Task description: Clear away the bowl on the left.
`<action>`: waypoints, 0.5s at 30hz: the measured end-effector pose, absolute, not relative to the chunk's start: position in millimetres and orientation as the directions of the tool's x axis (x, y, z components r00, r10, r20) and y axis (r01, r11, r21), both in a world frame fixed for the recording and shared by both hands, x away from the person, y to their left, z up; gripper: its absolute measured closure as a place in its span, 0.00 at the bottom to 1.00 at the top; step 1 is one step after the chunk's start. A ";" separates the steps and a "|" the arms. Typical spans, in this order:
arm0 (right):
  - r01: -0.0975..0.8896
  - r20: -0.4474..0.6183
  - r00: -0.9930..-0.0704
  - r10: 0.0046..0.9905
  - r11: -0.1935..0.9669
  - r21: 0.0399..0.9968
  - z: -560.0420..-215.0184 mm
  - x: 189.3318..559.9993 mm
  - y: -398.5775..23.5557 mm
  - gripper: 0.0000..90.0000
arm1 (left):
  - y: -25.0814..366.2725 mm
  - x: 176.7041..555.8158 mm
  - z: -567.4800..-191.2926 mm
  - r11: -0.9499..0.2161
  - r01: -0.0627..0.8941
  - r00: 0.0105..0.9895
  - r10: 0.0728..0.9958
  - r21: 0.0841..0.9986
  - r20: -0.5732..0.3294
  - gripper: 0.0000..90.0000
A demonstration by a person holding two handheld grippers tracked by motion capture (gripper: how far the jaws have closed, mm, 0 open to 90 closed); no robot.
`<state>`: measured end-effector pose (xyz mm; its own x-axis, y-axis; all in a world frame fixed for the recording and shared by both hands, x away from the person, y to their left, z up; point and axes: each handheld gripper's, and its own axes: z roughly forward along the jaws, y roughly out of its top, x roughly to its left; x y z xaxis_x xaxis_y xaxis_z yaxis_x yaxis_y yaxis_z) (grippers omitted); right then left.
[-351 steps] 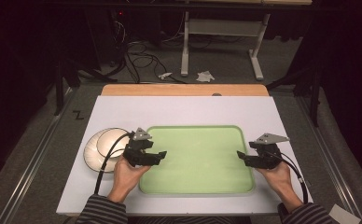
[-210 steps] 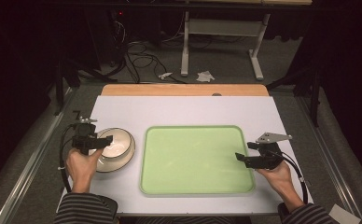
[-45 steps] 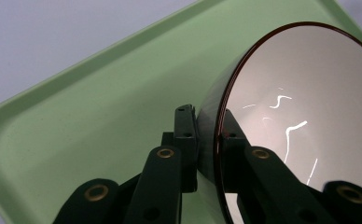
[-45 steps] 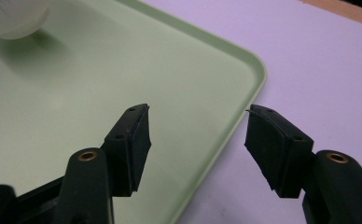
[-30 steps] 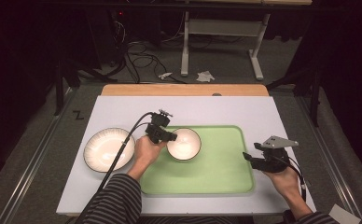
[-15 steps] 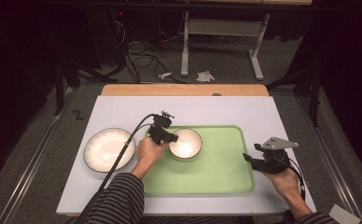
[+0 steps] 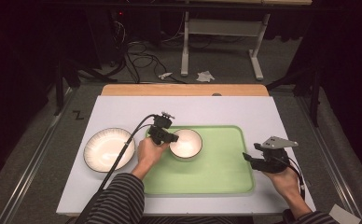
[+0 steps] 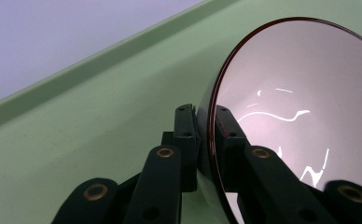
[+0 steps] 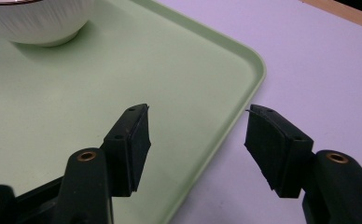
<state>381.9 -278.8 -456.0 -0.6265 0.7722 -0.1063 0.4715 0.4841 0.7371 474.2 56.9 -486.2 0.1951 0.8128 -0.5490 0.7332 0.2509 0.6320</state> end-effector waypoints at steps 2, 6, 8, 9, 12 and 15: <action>0.470 -0.111 -0.629 0.770 0.490 0.735 -456.3 382.4 -278.5 0.46 | 57.2 474.6 -486.2 0.254 0.735 0.194 0.810 0.629 -0.553 0.91; 0.466 -0.118 -0.633 0.765 0.499 0.731 -456.6 382.8 -277.4 0.46 | 56.9 473.8 -486.3 0.248 0.730 0.200 0.813 0.637 -0.546 0.91; 0.469 -0.116 -0.633 0.766 0.498 0.729 -456.7 382.3 -277.3 0.46 | 57.4 473.2 -485.7 0.247 0.729 0.205 0.811 0.639 -0.548 0.89; 0.473 -0.111 -0.631 0.768 0.494 0.730 -456.8 382.3 -277.8 0.46 | 57.0 471.6 -484.1 0.245 0.717 0.215 0.813 0.653 -0.542 0.86; 0.473 -0.108 -0.630 0.769 0.490 0.732 -456.7 383.2 -278.7 0.46 | 57.0 470.2 -483.0 0.239 0.710 0.224 0.815 0.662 -0.534 0.83; 0.474 -0.109 -0.630 0.769 0.491 0.731 -456.8 384.4 -278.5 0.46 | 61.9 470.3 -479.3 0.242 0.701 0.222 0.820 0.671 -0.527 0.77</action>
<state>384.4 -278.5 -456.8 -0.6297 0.7692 -0.1087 0.4737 0.4911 0.7310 470.3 61.9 -479.3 0.2217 0.8202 -0.5274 0.7013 0.2417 0.6706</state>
